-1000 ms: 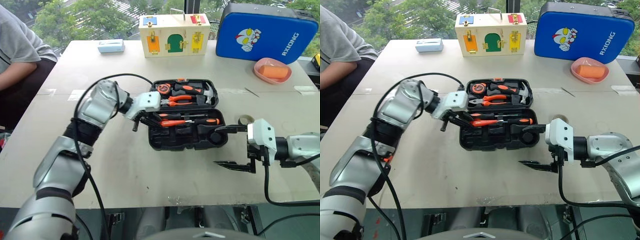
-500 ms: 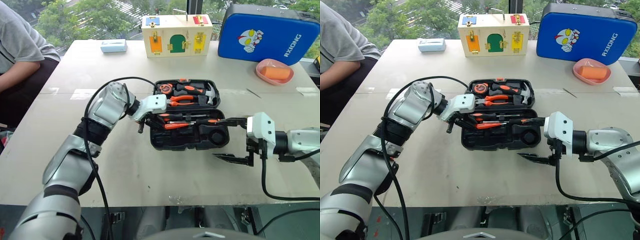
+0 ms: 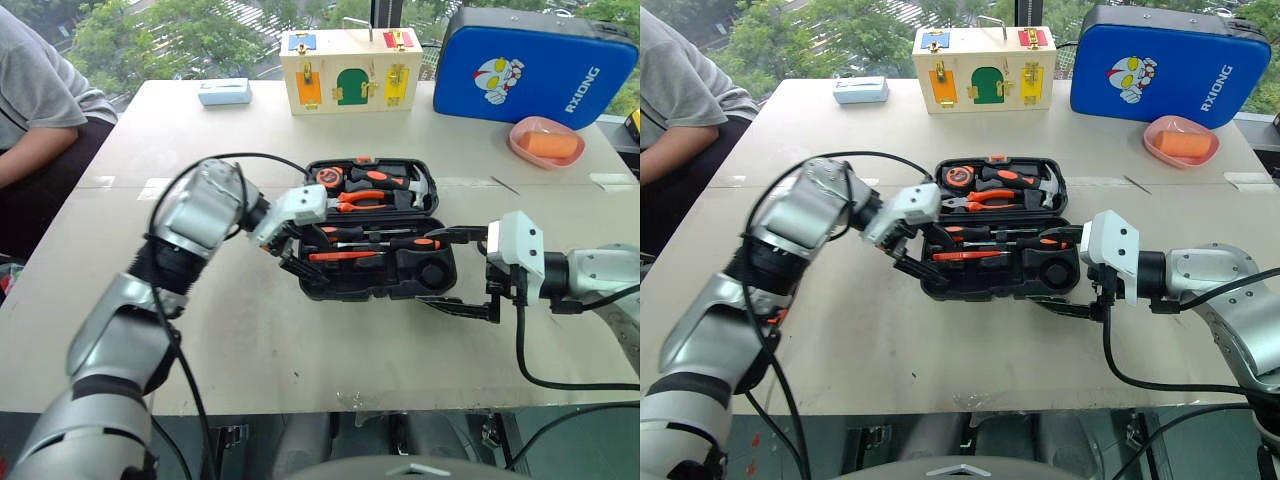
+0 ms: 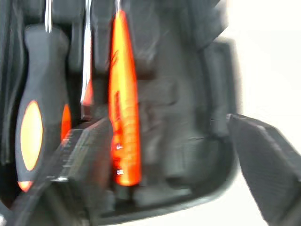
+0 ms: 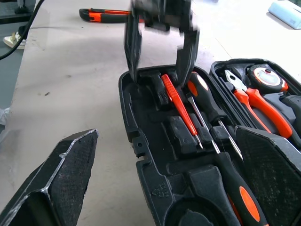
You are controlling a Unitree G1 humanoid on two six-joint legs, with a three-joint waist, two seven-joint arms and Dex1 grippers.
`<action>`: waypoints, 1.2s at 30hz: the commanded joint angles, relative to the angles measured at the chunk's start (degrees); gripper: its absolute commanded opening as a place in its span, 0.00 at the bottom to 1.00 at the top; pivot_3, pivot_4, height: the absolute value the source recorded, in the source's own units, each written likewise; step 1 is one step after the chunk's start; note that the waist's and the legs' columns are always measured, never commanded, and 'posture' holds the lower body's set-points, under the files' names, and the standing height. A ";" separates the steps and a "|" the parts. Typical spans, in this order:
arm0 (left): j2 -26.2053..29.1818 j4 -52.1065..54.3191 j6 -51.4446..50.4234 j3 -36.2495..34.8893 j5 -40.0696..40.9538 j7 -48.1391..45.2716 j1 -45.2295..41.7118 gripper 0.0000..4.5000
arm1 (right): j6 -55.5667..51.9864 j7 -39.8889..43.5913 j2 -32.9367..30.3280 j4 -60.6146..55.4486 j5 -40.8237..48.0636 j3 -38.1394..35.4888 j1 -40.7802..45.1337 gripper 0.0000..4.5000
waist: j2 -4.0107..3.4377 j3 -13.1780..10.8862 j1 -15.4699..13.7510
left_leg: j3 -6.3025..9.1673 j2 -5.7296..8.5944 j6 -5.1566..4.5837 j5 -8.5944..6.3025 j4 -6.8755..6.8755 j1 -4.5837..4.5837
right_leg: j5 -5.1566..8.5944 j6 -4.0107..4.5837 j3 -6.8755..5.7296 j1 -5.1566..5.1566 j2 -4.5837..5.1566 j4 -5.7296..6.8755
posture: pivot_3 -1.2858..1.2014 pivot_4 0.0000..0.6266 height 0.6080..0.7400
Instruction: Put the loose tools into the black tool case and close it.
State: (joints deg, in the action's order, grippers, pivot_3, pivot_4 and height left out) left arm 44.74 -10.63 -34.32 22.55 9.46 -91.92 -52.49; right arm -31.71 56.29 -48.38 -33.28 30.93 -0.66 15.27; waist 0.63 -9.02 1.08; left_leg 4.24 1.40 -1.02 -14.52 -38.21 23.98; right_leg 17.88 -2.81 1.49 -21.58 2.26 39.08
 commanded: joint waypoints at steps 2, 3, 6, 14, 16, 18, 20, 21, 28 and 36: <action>1.13 3.29 -3.64 -10.01 8.05 1.78 3.32 0.90 | 0.92 0.47 0.07 0.07 0.61 -0.66 0.38 1.00 | -0.02 0.01 -0.24 | 0.01 0.01 0.00 0.00 -0.01 -0.03 | 0.00 0.00 -0.03 0.00 -0.01 0.01 | 0.52 0.24 0.96; -0.31 2.34 -4.82 -11.90 8.97 4.39 3.92 0.81 | 0.98 0.55 0.09 0.25 0.71 -0.78 0.27 1.00 | -0.02 0.01 -0.35 | 0.03 0.02 0.00 0.00 -0.02 -0.03 | 0.00 0.00 -0.06 0.01 -0.02 0.00 | 0.52 0.24 0.96; -7.12 -3.20 -5.49 -17.24 10.97 13.40 6.03 0.63 | 1.33 0.61 0.27 0.53 0.47 -0.67 0.10 1.00 | -0.01 0.01 -0.85 | 0.09 0.07 -0.04 -0.02 -0.12 -0.01 | 0.00 -0.01 -0.16 0.07 -0.01 0.03 | 0.52 0.24 0.96; -16.09 -9.86 9.68 -17.30 6.85 22.34 13.68 0.01 | 0.65 0.29 0.42 0.68 0.88 -0.89 0.95 1.00 | 0.02 0.00 -0.33 | 0.11 0.08 0.02 0.01 -0.08 0.00 | -0.02 -0.04 -0.09 -0.02 0.16 0.12 | 0.52 0.24 0.96; -17.41 -10.82 11.32 -17.06 6.44 23.26 14.08 0.01 | 0.55 0.42 0.28 0.75 1.03 -1.00 1.01 1.00 | 0.02 0.00 -0.37 | 0.10 0.08 0.03 0.01 -0.07 -0.01 | -0.02 -0.03 -0.08 -0.01 0.18 0.11 | 0.52 0.24 0.96; -17.78 -11.34 11.75 -16.71 6.35 22.92 13.98 0.01 | 0.47 0.46 0.22 0.84 1.10 -1.04 1.08 1.00 | 0.02 0.00 -0.62 | 0.10 0.11 0.02 0.01 -0.10 -0.01 | -0.02 -0.04 -0.08 0.00 0.22 0.13 | 0.52 0.24 0.96; -17.59 -11.23 12.54 -15.72 5.76 22.10 14.29 0.01 | 0.37 0.48 0.17 0.91 1.15 -1.04 1.08 1.00 | 0.02 0.00 -0.70 | 0.10 0.15 0.01 0.01 -0.15 -0.01 | -0.03 -0.04 -0.09 0.02 0.23 0.15 | 0.52 0.24 0.96; -17.32 -11.11 13.13 -14.85 4.99 21.95 14.64 0.01 | 0.36 0.47 0.18 0.96 1.17 -1.04 1.08 1.00 | 0.02 0.00 -0.70 | 0.10 0.19 0.01 0.01 -0.16 -0.01 | -0.03 -0.04 -0.08 0.02 0.25 0.15 | 0.52 0.24 0.96; -15.30 -10.89 15.22 -10.69 0.13 22.21 17.08 0.01 | 0.67 0.30 0.32 0.99 1.11 -0.92 0.72 1.00 | 0.01 0.08 -0.63 | 0.11 0.23 0.01 0.01 -0.15 -0.04 | -0.03 -0.05 -0.08 0.02 0.28 0.21 | 0.52 0.24 0.96; -11.00 -9.59 20.71 -6.52 -4.47 19.75 18.16 0.01 | 1.87 0.44 0.79 1.73 0.55 -0.59 0.19 1.00 | -0.02 0.20 -0.32 | 0.10 0.23 -0.03 -0.02 -0.10 -0.14 | -0.02 -0.05 -0.03 0.04 0.25 0.26 | 0.52 0.24 0.96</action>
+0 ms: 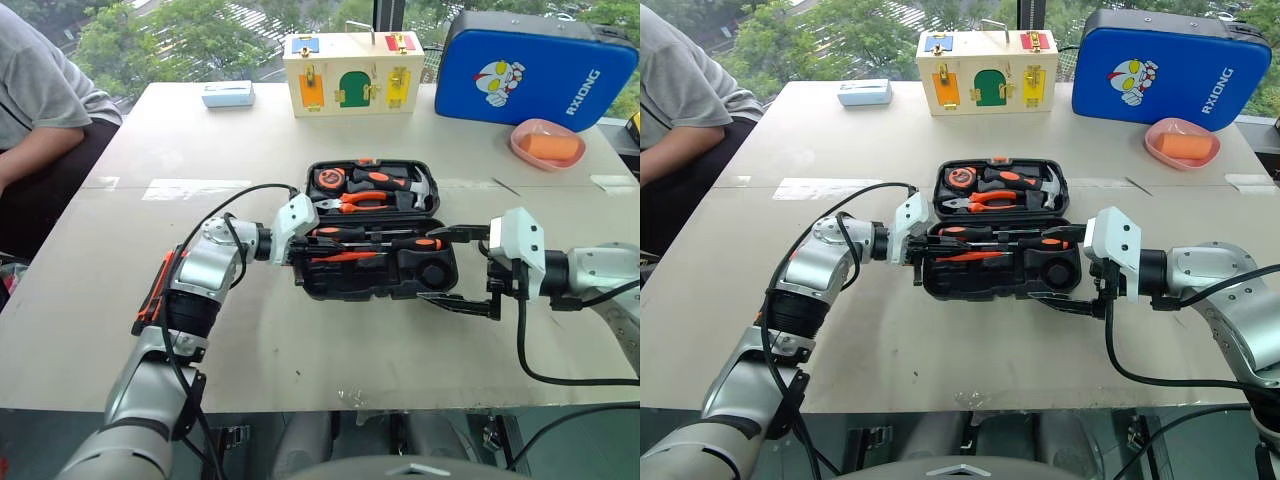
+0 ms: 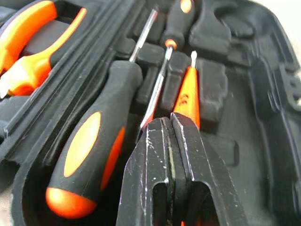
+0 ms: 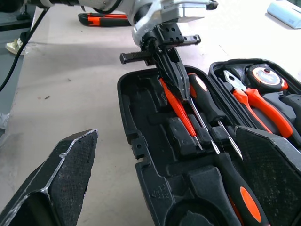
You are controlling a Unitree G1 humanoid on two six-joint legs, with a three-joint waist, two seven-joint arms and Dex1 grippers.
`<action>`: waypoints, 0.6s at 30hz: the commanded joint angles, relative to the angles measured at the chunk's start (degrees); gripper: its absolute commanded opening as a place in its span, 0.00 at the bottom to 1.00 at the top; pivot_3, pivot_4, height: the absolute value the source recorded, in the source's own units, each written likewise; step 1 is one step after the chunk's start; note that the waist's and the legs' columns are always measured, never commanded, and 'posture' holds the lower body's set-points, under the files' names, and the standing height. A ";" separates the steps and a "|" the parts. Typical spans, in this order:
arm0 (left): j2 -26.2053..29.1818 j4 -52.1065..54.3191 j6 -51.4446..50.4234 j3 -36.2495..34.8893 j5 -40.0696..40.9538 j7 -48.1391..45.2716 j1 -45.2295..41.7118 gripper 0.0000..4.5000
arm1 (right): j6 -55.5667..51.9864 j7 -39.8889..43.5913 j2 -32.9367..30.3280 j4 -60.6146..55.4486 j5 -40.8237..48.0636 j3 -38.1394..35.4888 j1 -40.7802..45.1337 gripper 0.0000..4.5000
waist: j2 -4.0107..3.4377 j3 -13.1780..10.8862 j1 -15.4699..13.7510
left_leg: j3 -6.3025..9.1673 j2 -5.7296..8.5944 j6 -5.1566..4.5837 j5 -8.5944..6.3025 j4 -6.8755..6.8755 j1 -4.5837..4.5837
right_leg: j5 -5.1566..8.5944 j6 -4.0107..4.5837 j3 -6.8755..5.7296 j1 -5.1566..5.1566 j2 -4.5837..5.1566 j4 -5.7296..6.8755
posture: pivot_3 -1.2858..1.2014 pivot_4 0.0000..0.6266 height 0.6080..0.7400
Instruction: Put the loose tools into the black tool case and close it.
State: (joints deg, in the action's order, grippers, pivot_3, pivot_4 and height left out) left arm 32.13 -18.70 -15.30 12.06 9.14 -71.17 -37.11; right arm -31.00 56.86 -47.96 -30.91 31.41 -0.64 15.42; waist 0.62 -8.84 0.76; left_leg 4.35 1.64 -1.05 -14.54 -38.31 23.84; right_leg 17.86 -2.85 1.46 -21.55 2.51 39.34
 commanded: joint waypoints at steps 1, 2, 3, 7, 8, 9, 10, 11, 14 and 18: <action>2.05 -1.57 2.98 4.36 -4.85 -1.07 3.15 0.01 | 1.29 -0.14 0.46 -0.56 0.03 -0.57 -0.03 1.00 | 0.00 0.06 0.00 | 0.00 0.00 0.00 0.00 0.00 0.00 | 0.00 0.00 0.00 0.00 0.00 0.00 | 0.52 0.24 0.96; 2.31 -1.64 3.87 4.58 -5.29 -1.12 3.38 0.01 | 1.37 -0.14 0.54 -0.51 0.00 -0.55 -0.08 1.00 | 0.00 0.09 0.00 | 0.00 0.00 0.00 0.00 0.00 0.00 | 0.00 0.00 0.00 0.00 0.00 0.00 | 0.52 0.24 0.96; 2.41 -1.95 4.22 4.62 -5.67 -0.63 3.38 0.01 | 1.38 -0.18 0.66 -0.50 0.03 -0.60 -0.15 1.00 | -0.03 0.13 0.00 | 0.00 0.00 -0.01 -0.01 0.00 -0.01 | 0.00 0.00 0.00 0.01 0.01 0.00 | 0.52 0.24 0.96; 3.24 -3.00 7.67 5.54 -7.54 -0.35 3.38 0.01 | 1.53 -0.14 1.14 -0.55 -0.22 -0.57 -0.50 1.00 | -0.02 0.20 -0.09 | 0.00 0.00 -0.07 -0.04 -0.02 -0.03 | 0.00 0.00 0.00 0.03 0.01 0.02 | 0.52 0.24 0.96; 3.42 -2.99 7.88 5.69 -7.78 -0.45 3.44 0.01 | 1.56 -0.13 1.22 -0.54 -0.30 -0.56 -0.51 1.00 | -0.02 0.22 -0.05 | 0.00 0.00 -0.07 -0.04 -0.02 -0.03 | 0.00 0.00 0.01 0.03 0.01 0.02 | 0.52 0.24 0.96; 3.50 -3.02 7.92 5.76 -7.90 -0.48 3.46 0.01 | 1.58 -0.11 1.28 -0.53 -0.36 -0.55 -0.52 1.00 | -0.03 0.22 -0.03 | 0.00 0.00 -0.07 -0.04 -0.02 -0.04 | 0.00 0.00 0.01 0.04 0.00 0.03 | 0.52 0.24 0.96; 3.26 -3.43 7.55 5.44 -7.80 -0.03 3.04 0.01 | 1.61 -0.10 1.36 -0.52 -0.38 -0.55 -0.51 1.00 | -0.03 0.23 -0.02 | 0.00 0.00 -0.09 -0.05 -0.02 -0.05 | 0.00 0.00 0.01 0.04 0.00 0.03 | 0.52 0.24 0.96; 2.97 -3.86 6.93 5.05 -7.58 0.33 2.47 0.01 | 1.69 -0.04 1.41 -0.51 -0.41 -0.54 -0.51 1.00 | -0.03 0.23 -0.01 | 0.00 0.00 -0.10 -0.06 -0.01 -0.05 | 0.00 0.00 0.01 0.03 -0.01 0.04 | 0.52 0.24 0.96; 2.61 -4.10 6.79 4.16 -6.85 0.59 1.46 0.01 | 1.92 0.14 1.61 -0.27 -0.54 -0.41 -0.23 1.00 | -0.03 0.23 -0.04 | 0.00 0.00 -0.16 -0.09 -0.02 -0.05 | 0.00 0.00 0.00 0.03 -0.06 0.06 | 0.52 0.24 0.96; 3.60 3.03 3.81 1.94 -2.82 -1.13 3.40 0.01 | 2.51 0.49 2.13 0.91 -0.92 0.24 1.26 1.00 | -0.03 0.23 0.04 | 0.00 0.00 -0.16 -0.09 -0.04 -0.05 | 0.00 0.00 0.02 0.03 -0.08 0.09 | 0.52 0.24 0.96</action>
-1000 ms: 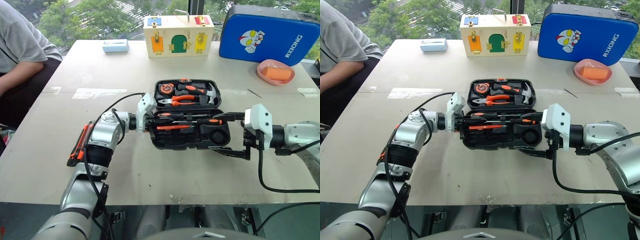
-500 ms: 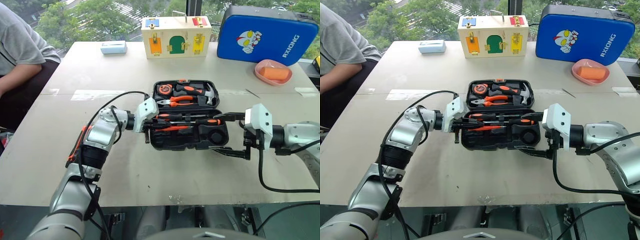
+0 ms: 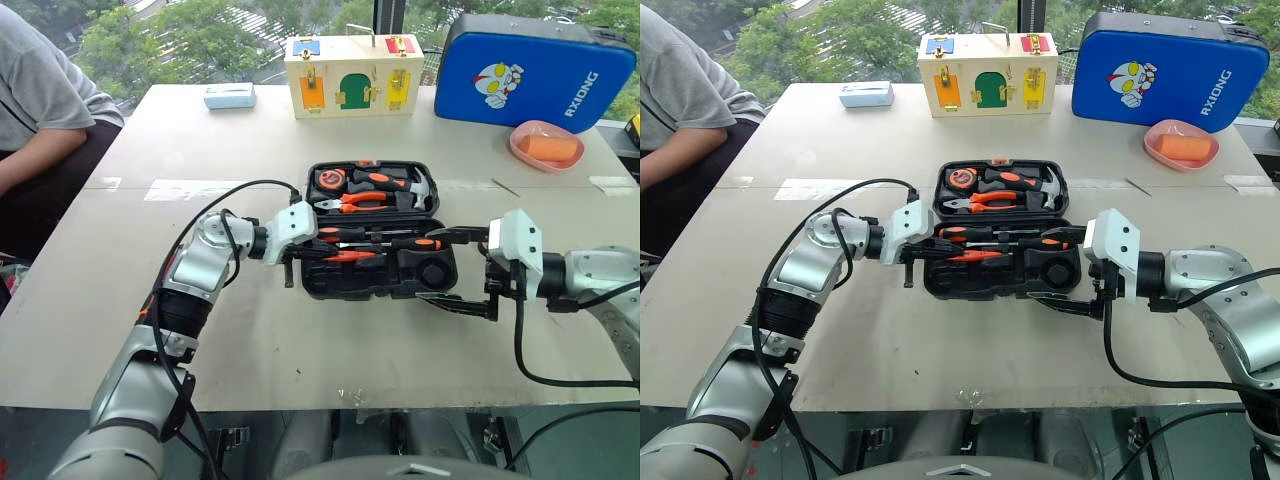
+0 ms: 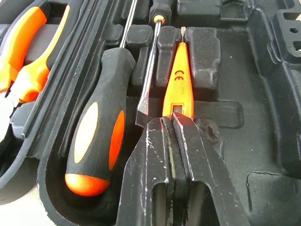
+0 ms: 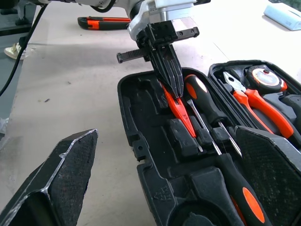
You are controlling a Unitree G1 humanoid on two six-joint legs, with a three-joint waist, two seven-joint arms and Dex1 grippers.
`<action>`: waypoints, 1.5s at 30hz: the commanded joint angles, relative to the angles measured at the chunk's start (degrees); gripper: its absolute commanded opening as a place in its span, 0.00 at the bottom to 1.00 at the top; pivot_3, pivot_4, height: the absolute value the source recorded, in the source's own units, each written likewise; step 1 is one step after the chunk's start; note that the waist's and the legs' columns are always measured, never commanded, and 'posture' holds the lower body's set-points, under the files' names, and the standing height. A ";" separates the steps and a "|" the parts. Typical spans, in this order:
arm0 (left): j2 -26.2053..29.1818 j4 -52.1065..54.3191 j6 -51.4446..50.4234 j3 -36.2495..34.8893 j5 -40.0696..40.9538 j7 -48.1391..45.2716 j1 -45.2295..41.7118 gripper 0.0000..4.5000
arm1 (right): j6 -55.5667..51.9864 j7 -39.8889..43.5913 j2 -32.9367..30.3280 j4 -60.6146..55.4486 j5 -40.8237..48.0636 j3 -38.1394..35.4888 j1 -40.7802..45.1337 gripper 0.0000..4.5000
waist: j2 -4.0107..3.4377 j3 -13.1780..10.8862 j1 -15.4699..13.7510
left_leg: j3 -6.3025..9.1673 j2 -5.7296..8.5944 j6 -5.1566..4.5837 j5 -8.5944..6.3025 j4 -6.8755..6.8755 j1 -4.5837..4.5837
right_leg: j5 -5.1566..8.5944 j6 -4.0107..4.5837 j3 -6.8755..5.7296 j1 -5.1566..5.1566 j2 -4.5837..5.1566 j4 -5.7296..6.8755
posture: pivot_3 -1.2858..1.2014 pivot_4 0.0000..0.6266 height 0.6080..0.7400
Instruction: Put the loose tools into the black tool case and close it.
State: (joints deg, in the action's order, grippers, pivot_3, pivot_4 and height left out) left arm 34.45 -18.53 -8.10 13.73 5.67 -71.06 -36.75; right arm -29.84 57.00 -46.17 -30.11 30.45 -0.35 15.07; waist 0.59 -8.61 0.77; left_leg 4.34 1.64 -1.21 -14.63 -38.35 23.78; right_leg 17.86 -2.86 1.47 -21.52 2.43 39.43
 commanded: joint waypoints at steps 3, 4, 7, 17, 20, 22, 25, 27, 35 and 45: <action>4.23 12.70 -9.23 -5.02 5.83 -0.99 5.87 0.01 | 1.99 0.81 1.06 1.53 -0.01 0.31 3.50 1.00 | 0.00 -0.01 0.28 | 0.01 -0.01 0.07 0.04 0.06 0.02 | 0.00 0.00 0.09 -0.06 0.02 -0.03 | 0.52 0.24 0.96; 6.24 17.59 -12.47 -9.16 9.33 -0.55 7.86 0.01 | 2.46 1.02 1.57 2.56 -0.18 0.70 4.73 1.00 | 0.02 -0.04 0.36 | 0.02 -0.01 0.12 0.07 0.09 0.02 | 0.01 0.01 0.10 -0.08 0.02 -0.03 | 0.52 0.24 0.96; 10.64 27.36 -22.20 -20.18 16.37 3.49 13.92 0.15 | 3.93 1.94 3.14 5.45 -0.58 1.76 7.65 1.00 | 0.10 -0.14 1.37 | 0.13 -0.05 0.18 0.10 0.15 0.08 | 0.01 0.02 0.16 -0.18 0.01 -0.05 | 0.52 0.24 0.96; 6.29 47.77 -37.99 -62.25 22.22 15.58 57.72 0.99 | 5.74 11.06 9.30 14.12 2.32 6.19 17.53 1.00 | 0.10 -0.15 1.49 | 0.19 -0.04 0.14 0.05 0.34 0.04 | 0.01 0.02 0.43 -0.15 0.11 -0.36 | 0.52 0.24 0.96; -0.23 48.65 -36.37 -70.90 21.11 18.54 69.86 0.99 | 5.79 15.38 10.14 16.13 3.92 7.06 19.84 1.00 | 0.09 -0.15 0.85 | 0.21 -0.06 0.03 -0.03 0.39 0.00 | 0.00 0.03 0.37 -0.13 0.17 -0.52 | 0.52 0.24 0.96; -3.23 49.68 -35.81 -72.65 21.55 20.29 74.01 0.99 | 6.30 16.73 10.65 17.57 3.36 7.60 20.99 1.00 | 0.11 -0.14 -0.03 | 0.21 -0.02 0.01 -0.05 0.40 -0.03 | 0.00 0.03 0.35 -0.07 0.24 -0.57 | 0.52 0.24 0.96; -4.22 50.90 -37.45 -72.33 23.90 23.02 74.29 0.99 | 7.08 18.33 11.21 19.27 2.50 8.41 22.12 1.00 | 0.13 -0.12 -1.37 | 0.29 0.06 -0.01 -0.06 0.41 -0.02 | 0.00 0.05 0.22 -0.06 0.37 -0.53 | 0.52 0.24 0.96; -2.74 51.19 -40.01 -71.28 25.72 25.02 72.20 0.99 | 7.50 19.08 11.34 19.75 2.00 8.75 22.38 1.00 | 0.13 -0.11 -1.93 | 0.39 0.07 0.00 -0.05 0.40 0.00 | -0.05 0.14 0.10 -0.05 0.39 -0.50 | 0.52 0.24 0.96; 13.22 39.89 -51.45 -61.01 26.70 29.82 55.46 0.99 | 4.99 19.70 9.78 14.85 3.95 7.78 20.62 1.00 | 0.15 -0.03 -1.34 | 0.41 0.08 0.14 0.03 0.68 -0.02 | -0.06 0.15 0.11 -0.18 0.34 -0.52 | 0.52 0.24 0.96; 20.99 27.80 -55.29 -43.13 23.06 31.43 44.21 0.99 | 4.05 15.57 8.45 8.80 4.49 6.28 16.63 1.00 | 0.15 -0.04 0.61 | 0.26 0.08 0.35 0.16 1.05 -0.03 | -0.06 0.14 0.22 -0.36 0.34 -0.58 | 0.52 0.24 0.96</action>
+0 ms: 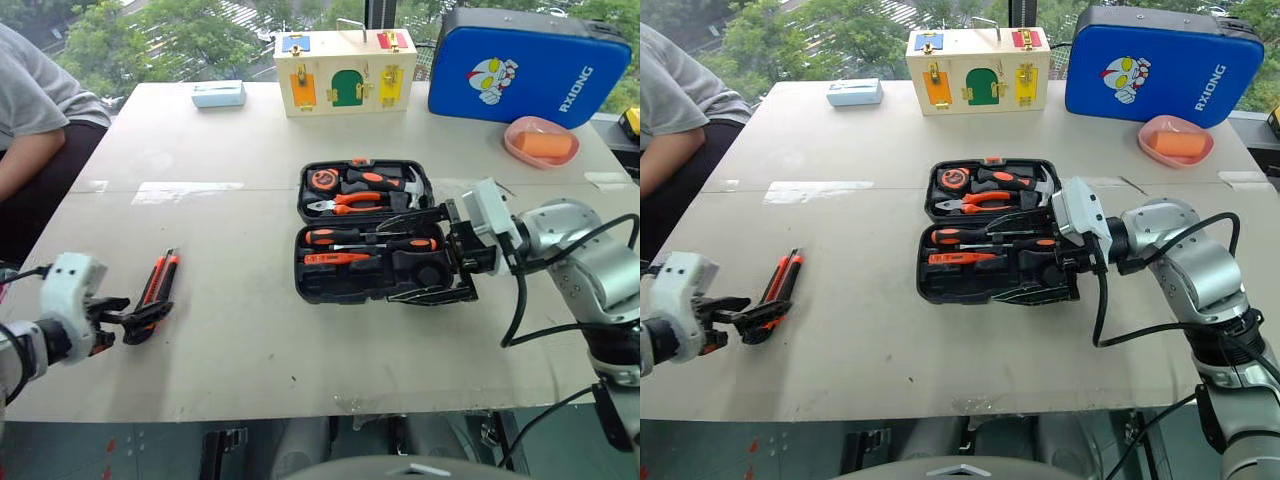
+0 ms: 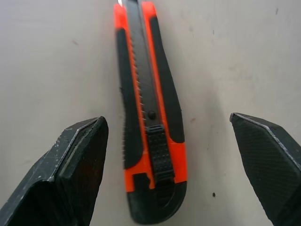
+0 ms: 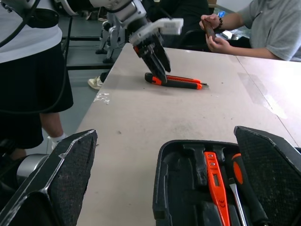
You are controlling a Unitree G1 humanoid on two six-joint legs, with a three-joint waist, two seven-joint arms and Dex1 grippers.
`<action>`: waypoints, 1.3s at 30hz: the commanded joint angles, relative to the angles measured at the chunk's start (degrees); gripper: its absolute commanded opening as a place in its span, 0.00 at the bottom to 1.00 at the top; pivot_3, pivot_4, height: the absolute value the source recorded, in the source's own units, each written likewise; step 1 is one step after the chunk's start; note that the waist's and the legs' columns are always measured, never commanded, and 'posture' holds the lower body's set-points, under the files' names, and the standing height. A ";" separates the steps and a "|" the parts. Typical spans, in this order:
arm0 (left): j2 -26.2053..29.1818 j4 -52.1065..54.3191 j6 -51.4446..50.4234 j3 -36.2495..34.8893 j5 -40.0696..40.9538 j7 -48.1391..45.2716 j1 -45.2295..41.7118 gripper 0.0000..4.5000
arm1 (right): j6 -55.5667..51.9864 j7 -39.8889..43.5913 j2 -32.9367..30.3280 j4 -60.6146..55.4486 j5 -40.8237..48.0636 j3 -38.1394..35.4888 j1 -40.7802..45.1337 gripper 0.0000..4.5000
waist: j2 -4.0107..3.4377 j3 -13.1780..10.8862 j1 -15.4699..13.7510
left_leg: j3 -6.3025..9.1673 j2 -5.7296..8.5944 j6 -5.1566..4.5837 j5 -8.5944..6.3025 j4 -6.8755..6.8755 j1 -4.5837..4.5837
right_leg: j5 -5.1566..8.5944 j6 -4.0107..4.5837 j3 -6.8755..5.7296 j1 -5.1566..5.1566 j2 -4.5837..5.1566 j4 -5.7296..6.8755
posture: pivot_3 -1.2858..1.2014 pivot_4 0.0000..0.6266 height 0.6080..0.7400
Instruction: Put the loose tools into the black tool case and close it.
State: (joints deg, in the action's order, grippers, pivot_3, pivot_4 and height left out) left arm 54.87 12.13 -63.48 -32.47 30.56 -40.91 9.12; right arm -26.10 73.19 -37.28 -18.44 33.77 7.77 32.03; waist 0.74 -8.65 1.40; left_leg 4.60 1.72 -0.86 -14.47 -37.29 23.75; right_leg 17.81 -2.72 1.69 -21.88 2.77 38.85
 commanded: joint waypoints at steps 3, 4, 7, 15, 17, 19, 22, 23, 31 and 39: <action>-0.16 -5.95 0.50 5.05 -3.26 3.01 -4.03 0.81 | 0.88 -0.83 -0.74 -3.22 0.78 -1.82 -0.85 1.00 | -0.17 0.03 -0.66 | -0.03 0.01 -0.07 -0.04 -0.01 -0.05 | 0.00 0.00 -0.01 0.04 0.04 0.04 | 0.52 0.24 0.96; -0.09 -7.09 1.84 5.96 -3.96 2.83 -4.29 0.72 | 1.28 -0.97 -0.77 -2.96 0.48 -1.93 -0.80 1.00 | -0.17 0.03 -0.73 | -0.01 0.01 -0.10 -0.06 -0.02 -0.06 | 0.00 0.00 -0.04 0.05 0.05 0.06 | 0.52 0.24 0.96; -0.25 -10.18 5.31 6.91 -5.39 2.70 -5.01 0.41 | 3.02 -0.83 -1.22 -2.00 -0.91 -1.99 -0.96 1.00 | -0.52 0.24 -0.86 | 0.00 0.02 -0.17 -0.09 -0.04 -0.13 | 0.00 0.00 -0.05 0.07 0.07 0.09 | 0.52 0.24 0.96; 6.06 -2.86 15.70 1.29 1.58 -11.83 -9.35 0.41 | 5.13 0.17 -6.07 -0.71 -2.58 -4.39 -4.66 1.00 | -0.23 0.19 -1.32 | 0.13 0.01 -0.11 -0.05 -0.05 -0.01 | 0.00 0.02 -0.17 0.06 0.07 0.10 | 0.52 0.24 0.96; 9.64 1.61 18.05 4.26 3.17 -17.56 -12.29 0.41 | 5.00 0.26 -7.70 -1.32 -2.45 -5.34 -6.48 1.00 | -0.06 0.20 -1.74 | 0.23 0.01 0.10 0.07 -0.10 0.12 | 0.00 0.02 -0.33 0.05 0.11 -0.03 | 0.52 0.24 0.96; 12.32 5.81 21.87 12.69 3.17 -23.22 -19.03 0.41 | 4.49 0.05 -9.30 -2.69 -1.96 -6.93 -9.04 1.00 | -0.06 0.19 -2.34 | 0.18 0.04 0.10 0.07 -0.10 0.12 | 0.00 0.02 -0.29 0.08 0.17 -0.11 | 0.52 0.24 0.96; 11.16 6.63 21.41 23.71 4.93 -29.61 -30.13 0.41 | 3.53 -1.52 -10.72 -4.85 -1.30 -9.22 -12.28 1.00 | -0.40 0.23 -2.27 | 0.05 0.12 0.09 0.06 -0.05 0.09 | 0.00 0.01 -0.22 0.21 0.25 -0.25 | 0.52 0.24 0.96; 10.36 6.25 21.75 28.61 4.17 -32.96 -34.07 0.41 | 3.27 -2.25 -11.18 -5.68 -1.32 -10.16 -13.71 1.00 | -0.43 0.22 -2.21 | 0.00 0.12 0.08 0.07 -0.04 0.08 | 0.00 0.01 -0.18 0.20 0.23 -0.23 | 0.52 0.24 0.96; -0.77 -9.76 31.46 56.32 -13.55 -45.84 -54.86 0.41 | 0.38 -10.29 -12.11 -13.43 -0.78 -15.32 -22.14 1.00 | -0.33 0.12 -0.53 | -0.15 0.01 -0.16 -0.04 -0.18 0.02 | 0.01 -0.02 -0.21 0.17 -0.51 0.04 | 0.52 0.24 0.96; -12.51 -28.07 42.68 63.39 -23.25 -50.10 -62.68 0.41 | -1.94 -16.05 -11.96 -19.29 0.30 -19.27 -29.06 1.00 | -0.09 -0.02 -0.70 | 0.00 0.00 -0.15 -0.04 -0.50 0.13 | 0.02 -0.04 -0.29 0.21 -0.54 0.07 | 0.52 0.24 0.96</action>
State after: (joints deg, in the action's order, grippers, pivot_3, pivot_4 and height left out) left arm 42.93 -14.42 -23.28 31.07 8.72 -90.07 -52.56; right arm -27.98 58.15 -49.08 -35.51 32.90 -9.36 3.10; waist 0.65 -8.68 0.71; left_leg 4.62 1.72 -1.01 -14.51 -37.86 23.87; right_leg 17.83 -2.77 1.38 -21.61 2.24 38.93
